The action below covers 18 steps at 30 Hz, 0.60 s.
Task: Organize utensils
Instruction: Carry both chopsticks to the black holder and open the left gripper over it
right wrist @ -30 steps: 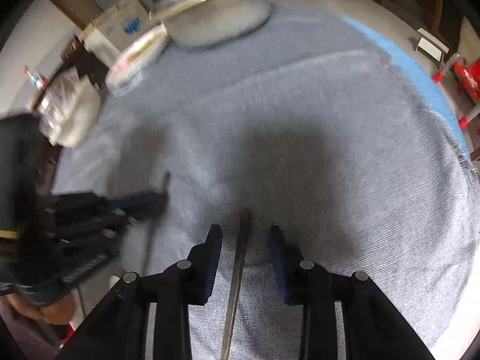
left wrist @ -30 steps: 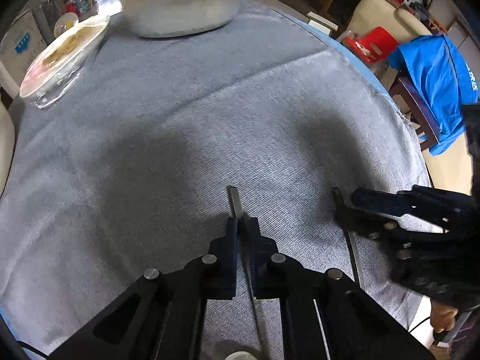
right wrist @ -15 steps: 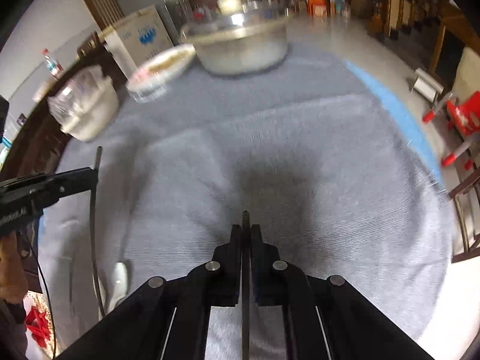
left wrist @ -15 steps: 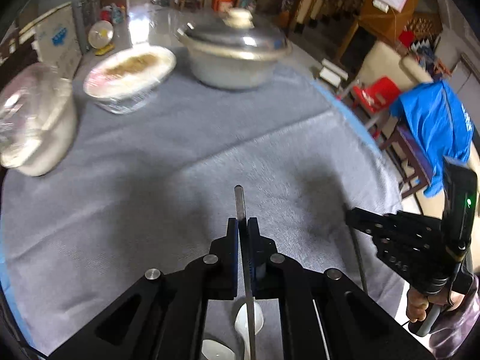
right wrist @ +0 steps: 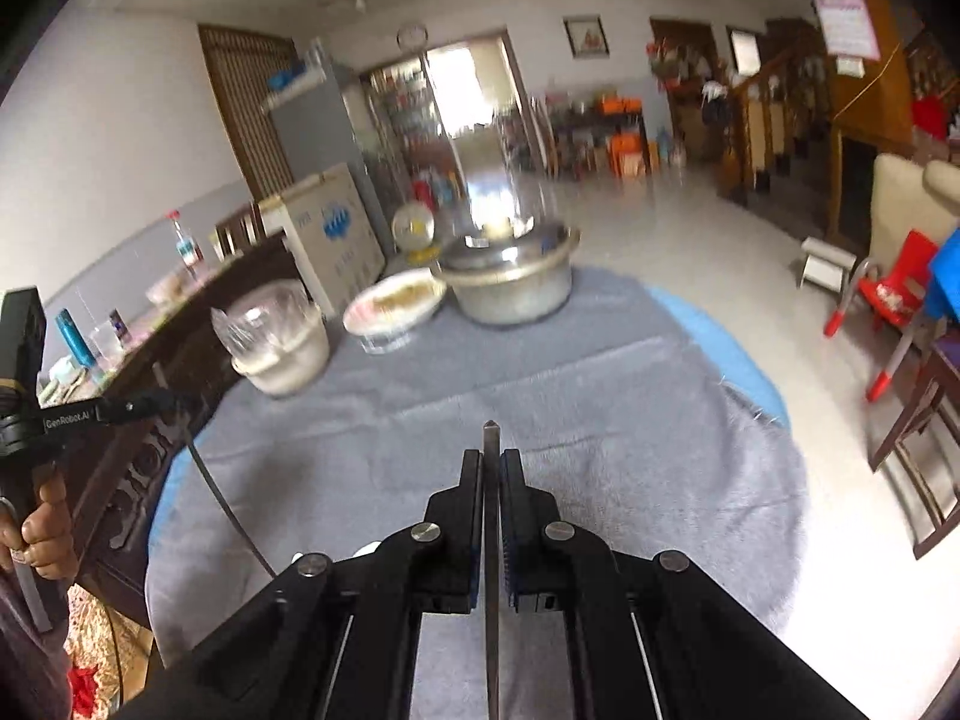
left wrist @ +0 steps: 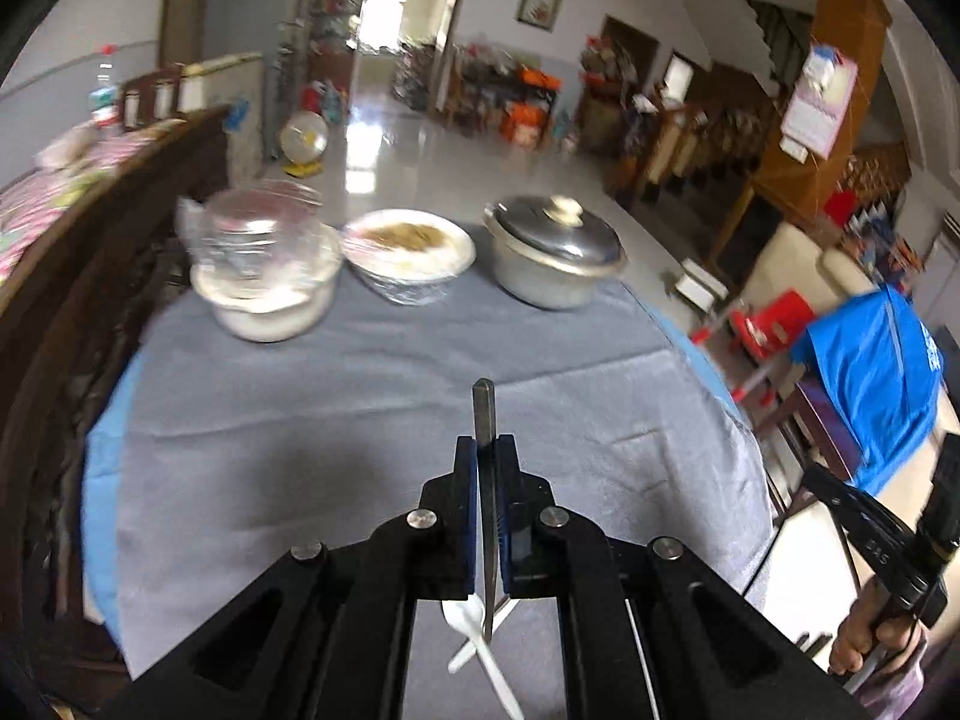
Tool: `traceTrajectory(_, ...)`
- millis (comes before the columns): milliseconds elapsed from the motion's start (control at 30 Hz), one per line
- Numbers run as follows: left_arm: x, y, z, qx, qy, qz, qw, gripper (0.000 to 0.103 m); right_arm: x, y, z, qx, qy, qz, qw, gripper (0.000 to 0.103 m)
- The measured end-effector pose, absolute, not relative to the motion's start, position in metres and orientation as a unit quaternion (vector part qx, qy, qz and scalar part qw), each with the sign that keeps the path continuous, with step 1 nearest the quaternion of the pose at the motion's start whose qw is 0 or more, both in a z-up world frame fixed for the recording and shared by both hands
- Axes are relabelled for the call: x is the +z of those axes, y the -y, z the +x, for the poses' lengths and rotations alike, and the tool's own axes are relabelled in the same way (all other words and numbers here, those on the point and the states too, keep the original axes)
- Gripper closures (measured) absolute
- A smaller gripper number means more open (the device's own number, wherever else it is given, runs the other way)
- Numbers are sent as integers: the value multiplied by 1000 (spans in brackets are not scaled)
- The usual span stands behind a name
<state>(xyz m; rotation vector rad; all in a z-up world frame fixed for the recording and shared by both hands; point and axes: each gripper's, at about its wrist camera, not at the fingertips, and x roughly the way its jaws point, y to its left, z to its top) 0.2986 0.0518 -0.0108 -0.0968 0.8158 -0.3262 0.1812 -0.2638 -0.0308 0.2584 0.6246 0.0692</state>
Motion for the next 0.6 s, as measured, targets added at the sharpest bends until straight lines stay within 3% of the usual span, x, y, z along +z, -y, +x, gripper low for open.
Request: traceTrajectory(600, -1, -85, 159, -86, -326, -91, 937, 98, 3, 239, 83, 40, -186, 124, 974, 97)
